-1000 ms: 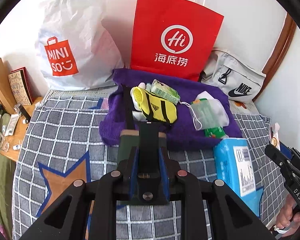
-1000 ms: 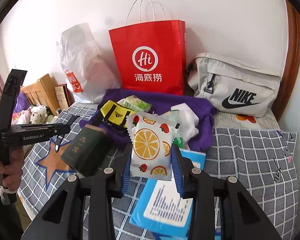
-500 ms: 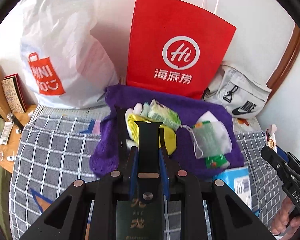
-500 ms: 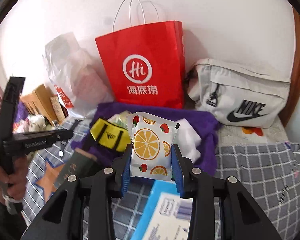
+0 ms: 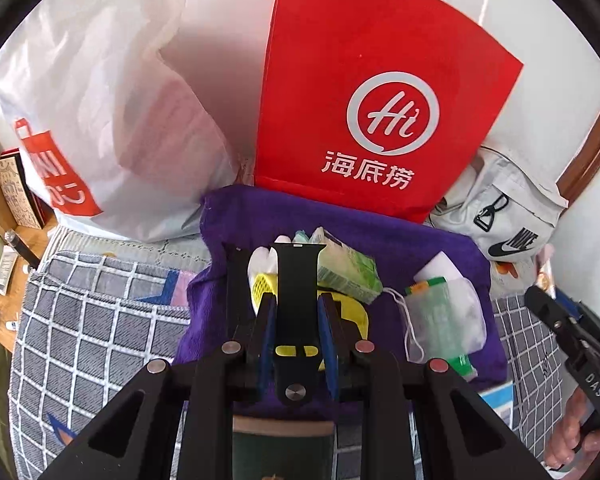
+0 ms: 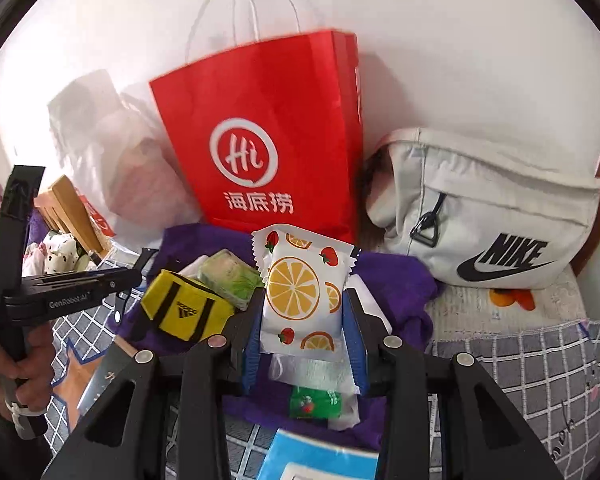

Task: Organize soft objects
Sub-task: 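Carry the black strap and orange-print sachet over the purple towel with both grippers, then open both grippers to drop the strap and sachet onto the towel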

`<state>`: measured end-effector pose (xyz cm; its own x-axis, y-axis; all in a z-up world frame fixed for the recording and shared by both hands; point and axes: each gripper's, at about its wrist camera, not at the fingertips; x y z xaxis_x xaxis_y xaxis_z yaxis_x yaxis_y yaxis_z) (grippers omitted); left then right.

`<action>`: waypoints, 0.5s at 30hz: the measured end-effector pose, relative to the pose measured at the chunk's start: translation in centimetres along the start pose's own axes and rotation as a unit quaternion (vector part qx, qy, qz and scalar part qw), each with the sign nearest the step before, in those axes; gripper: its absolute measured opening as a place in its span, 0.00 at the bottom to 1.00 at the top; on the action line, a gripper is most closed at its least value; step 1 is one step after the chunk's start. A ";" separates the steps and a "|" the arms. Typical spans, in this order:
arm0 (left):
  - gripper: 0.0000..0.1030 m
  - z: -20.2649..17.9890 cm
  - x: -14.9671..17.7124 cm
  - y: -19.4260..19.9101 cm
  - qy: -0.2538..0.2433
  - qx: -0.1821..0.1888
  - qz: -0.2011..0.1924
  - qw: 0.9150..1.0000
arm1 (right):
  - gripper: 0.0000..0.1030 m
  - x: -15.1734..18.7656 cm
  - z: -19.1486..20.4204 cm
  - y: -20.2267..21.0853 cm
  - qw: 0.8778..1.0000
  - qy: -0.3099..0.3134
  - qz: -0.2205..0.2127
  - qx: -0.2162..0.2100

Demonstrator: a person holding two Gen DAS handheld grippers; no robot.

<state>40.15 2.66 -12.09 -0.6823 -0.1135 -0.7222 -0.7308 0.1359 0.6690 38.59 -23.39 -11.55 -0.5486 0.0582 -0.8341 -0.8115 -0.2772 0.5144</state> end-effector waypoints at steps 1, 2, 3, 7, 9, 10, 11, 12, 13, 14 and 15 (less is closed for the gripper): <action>0.20 0.0 0.0 -0.4 0.001 -0.001 0.002 1.000 | 0.36 0.1 -0.3 -0.8 1.000 -0.006 0.007 -0.003; 0.20 0.0 0.0 -0.8 0.001 -0.002 0.004 1.000 | 0.36 0.3 -0.3 -1.1 1.000 -0.007 0.008 -0.002; 0.20 0.1 0.1 -1.4 0.004 -0.003 0.008 1.000 | 0.36 0.5 -0.5 -1.8 1.000 -0.006 0.012 0.003; 0.20 0.6 0.2 -2.6 0.019 0.006 0.008 1.000 | 0.36 1.2 -0.7 -3.2 1.000 -0.005 0.031 0.006; 0.20 0.6 0.4 -2.9 0.020 0.005 0.009 1.000 | 0.36 1.6 -0.8 -3.7 0.999 0.006 0.037 0.009; 0.20 0.5 0.4 -3.2 0.018 0.007 0.013 1.000 | 0.36 1.8 -0.8 -4.0 0.999 0.010 0.041 0.011; 0.20 0.5 0.4 -3.3 0.015 0.009 0.012 1.000 | 0.36 2.0 -0.9 -4.4 0.999 0.013 0.046 0.013; 0.20 0.4 0.4 -3.4 0.014 0.009 0.011 1.000 | 0.36 2.2 -1.0 -4.7 0.999 0.012 0.050 0.013; 0.20 0.4 0.4 -3.5 0.012 0.008 0.011 1.000 | 0.36 2.4 -1.1 -5.1 0.998 0.007 0.058 0.009; 0.20 0.5 0.5 -3.8 0.012 0.006 0.015 1.000 | 0.36 2.5 -1.3 -5.6 0.998 0.002 0.063 0.007; 0.20 0.6 0.6 -4.0 0.014 0.006 0.018 1.000 | 0.36 2.6 -1.3 -5.8 0.998 0.000 0.065 0.007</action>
<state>42.72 2.62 -15.30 -0.7085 -0.1362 -0.6925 -0.7056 0.1520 0.6921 42.10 -22.89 -16.98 -0.6499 0.0218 -0.7597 -0.7358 -0.2682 0.6218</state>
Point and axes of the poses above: each gripper's, at about its wrist camera, not at the fingertips, and y roughly against the way its jaws point, z to its left, x to its underside, and after that the axes turned 12 degrees about -z, right-handed
